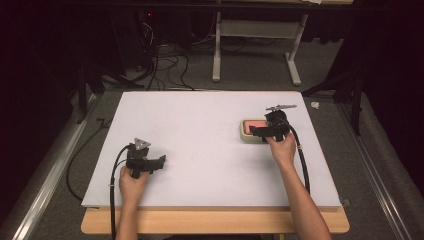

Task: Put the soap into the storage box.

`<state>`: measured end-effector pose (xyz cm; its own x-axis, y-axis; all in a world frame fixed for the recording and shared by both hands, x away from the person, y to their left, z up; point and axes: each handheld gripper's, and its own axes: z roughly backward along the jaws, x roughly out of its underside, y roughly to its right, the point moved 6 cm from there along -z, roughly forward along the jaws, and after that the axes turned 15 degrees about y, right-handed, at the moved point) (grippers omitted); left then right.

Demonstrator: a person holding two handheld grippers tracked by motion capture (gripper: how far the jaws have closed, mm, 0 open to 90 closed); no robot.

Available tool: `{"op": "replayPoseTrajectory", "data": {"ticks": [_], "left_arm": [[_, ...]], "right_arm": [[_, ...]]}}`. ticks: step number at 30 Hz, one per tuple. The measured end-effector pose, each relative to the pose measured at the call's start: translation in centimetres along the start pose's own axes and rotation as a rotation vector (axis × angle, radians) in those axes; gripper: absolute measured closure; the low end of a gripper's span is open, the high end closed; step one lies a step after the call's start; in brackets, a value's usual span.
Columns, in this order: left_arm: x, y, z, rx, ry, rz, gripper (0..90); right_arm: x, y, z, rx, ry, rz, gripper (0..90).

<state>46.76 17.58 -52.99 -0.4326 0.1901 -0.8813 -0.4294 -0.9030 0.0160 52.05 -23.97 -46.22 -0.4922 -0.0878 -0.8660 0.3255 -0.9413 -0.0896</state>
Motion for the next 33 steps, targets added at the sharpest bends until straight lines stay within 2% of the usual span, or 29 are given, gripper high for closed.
{"op": "replayPoseTrajectory", "data": {"ticks": [22,26,29,33], "left_arm": [[0.0,0.0,0.0,0.000,0.000,0.000,15.1],[0.0,0.0,0.0,0.000,0.000,0.000,15.1],[0.0,0.0,0.0,0.000,0.000,0.000,15.1],[0.0,0.0,0.0,0.000,0.000,0.000,15.1]], "right_arm": [[-1.3,-4.4,4.2,-0.099,0.099,0.096,13.0],[-1.3,-4.9,4.7,-0.110,0.110,0.108,13.2],[-1.2,-5.1,5.1,-0.126,0.146,0.101,14.4],[-0.5,-5.1,5.3,-0.127,0.141,0.099,14.4]]}}
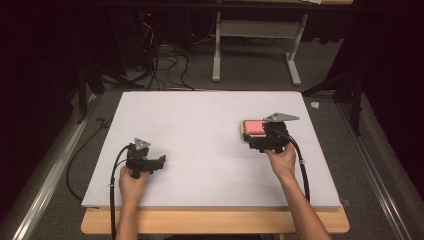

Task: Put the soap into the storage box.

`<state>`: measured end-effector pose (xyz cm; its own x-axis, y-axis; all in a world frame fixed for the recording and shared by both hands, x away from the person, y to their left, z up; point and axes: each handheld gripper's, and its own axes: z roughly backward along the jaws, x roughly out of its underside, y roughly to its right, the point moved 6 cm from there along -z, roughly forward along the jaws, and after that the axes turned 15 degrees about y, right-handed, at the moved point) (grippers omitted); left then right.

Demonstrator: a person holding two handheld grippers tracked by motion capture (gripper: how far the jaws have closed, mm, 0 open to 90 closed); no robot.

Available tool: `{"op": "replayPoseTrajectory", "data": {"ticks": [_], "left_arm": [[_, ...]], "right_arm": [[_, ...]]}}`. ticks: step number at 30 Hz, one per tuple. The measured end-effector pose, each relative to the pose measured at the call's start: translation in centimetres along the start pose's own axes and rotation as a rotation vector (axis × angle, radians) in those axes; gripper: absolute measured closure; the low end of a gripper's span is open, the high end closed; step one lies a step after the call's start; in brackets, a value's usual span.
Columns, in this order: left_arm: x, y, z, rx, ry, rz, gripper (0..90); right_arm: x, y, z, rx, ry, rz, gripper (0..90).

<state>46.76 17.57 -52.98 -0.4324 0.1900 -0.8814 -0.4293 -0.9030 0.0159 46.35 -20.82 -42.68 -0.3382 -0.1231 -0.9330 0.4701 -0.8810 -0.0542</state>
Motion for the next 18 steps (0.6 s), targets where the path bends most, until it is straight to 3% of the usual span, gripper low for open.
{"op": "replayPoseTrajectory", "data": {"ticks": [18], "left_arm": [[0.0,0.0,0.0,0.000,0.001,0.000,15.1]], "right_arm": [[1.0,-0.4,2.1,-0.016,0.027,-0.003,14.8]]}}
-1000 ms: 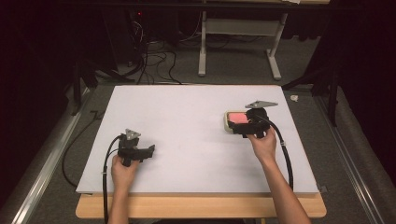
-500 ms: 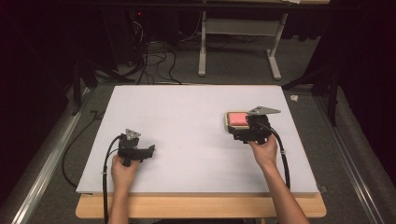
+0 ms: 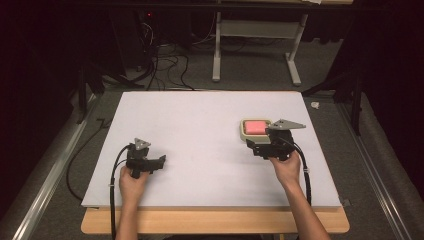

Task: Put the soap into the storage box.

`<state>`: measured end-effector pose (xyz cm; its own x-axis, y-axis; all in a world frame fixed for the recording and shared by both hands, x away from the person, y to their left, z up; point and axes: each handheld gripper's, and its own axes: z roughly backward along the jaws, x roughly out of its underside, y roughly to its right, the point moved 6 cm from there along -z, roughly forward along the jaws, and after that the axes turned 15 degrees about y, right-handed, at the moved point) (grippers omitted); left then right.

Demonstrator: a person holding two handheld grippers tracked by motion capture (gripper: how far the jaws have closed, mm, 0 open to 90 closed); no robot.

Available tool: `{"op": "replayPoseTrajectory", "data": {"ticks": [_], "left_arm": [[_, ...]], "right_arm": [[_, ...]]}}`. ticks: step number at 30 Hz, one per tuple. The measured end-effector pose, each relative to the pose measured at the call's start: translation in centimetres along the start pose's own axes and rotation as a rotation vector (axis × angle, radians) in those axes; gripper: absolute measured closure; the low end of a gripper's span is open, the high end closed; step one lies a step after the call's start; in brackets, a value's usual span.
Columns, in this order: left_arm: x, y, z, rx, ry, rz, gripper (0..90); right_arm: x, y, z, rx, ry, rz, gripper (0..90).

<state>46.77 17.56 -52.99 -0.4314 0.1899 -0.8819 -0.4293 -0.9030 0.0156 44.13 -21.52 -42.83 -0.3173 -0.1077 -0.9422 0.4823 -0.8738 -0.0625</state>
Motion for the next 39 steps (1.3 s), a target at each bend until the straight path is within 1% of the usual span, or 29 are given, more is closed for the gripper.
{"op": "replayPoseTrajectory", "data": {"ticks": [5,22,25,39], "left_arm": [[0.0,0.0,0.0,0.000,0.000,0.000,15.1],[0.0,0.0,0.0,-0.002,0.002,0.002,15.1],[0.0,0.0,0.0,-0.002,0.002,0.002,15.1],[0.0,0.0,0.0,-0.002,0.002,0.002,15.1]], "right_arm": [[0.4,-0.1,0.6,-0.003,0.004,0.001,14.9],[1.5,0.0,1.7,-0.005,0.007,-0.010,15.2],[1.7,0.0,1.8,-0.005,0.010,-0.012,15.2],[3.0,0.1,2.0,-0.010,-0.012,-0.028,15.5]]}}
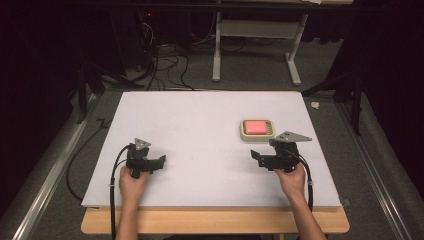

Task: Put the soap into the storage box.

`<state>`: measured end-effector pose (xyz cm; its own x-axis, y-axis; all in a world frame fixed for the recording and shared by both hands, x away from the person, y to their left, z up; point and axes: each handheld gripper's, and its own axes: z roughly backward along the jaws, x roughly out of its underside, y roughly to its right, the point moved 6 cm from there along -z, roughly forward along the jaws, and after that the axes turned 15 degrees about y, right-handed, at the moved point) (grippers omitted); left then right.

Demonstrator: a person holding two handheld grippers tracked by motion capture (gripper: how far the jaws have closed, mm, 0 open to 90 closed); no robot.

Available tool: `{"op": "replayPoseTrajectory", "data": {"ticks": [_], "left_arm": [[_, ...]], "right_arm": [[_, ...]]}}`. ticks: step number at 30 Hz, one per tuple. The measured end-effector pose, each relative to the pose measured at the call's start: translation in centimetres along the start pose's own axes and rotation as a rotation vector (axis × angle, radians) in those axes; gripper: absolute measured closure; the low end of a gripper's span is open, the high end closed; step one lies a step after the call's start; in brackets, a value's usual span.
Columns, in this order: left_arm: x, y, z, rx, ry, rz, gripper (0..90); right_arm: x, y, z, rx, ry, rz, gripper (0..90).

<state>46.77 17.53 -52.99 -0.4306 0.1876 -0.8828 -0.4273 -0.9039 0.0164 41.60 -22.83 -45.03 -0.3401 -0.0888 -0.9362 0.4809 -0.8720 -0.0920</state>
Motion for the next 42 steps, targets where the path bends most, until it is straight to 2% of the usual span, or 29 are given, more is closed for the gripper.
{"op": "replayPoseTrajectory", "data": {"ticks": [25,42], "left_arm": [[0.0,0.0,0.0,0.000,0.000,-0.001,15.1],[0.0,0.0,0.0,0.002,-0.003,-0.002,15.1]], "right_arm": [[2.0,0.3,-0.4,0.005,-0.057,-0.012,16.0],[3.5,1.4,-1.0,0.039,-0.087,-0.022,16.8]]}}
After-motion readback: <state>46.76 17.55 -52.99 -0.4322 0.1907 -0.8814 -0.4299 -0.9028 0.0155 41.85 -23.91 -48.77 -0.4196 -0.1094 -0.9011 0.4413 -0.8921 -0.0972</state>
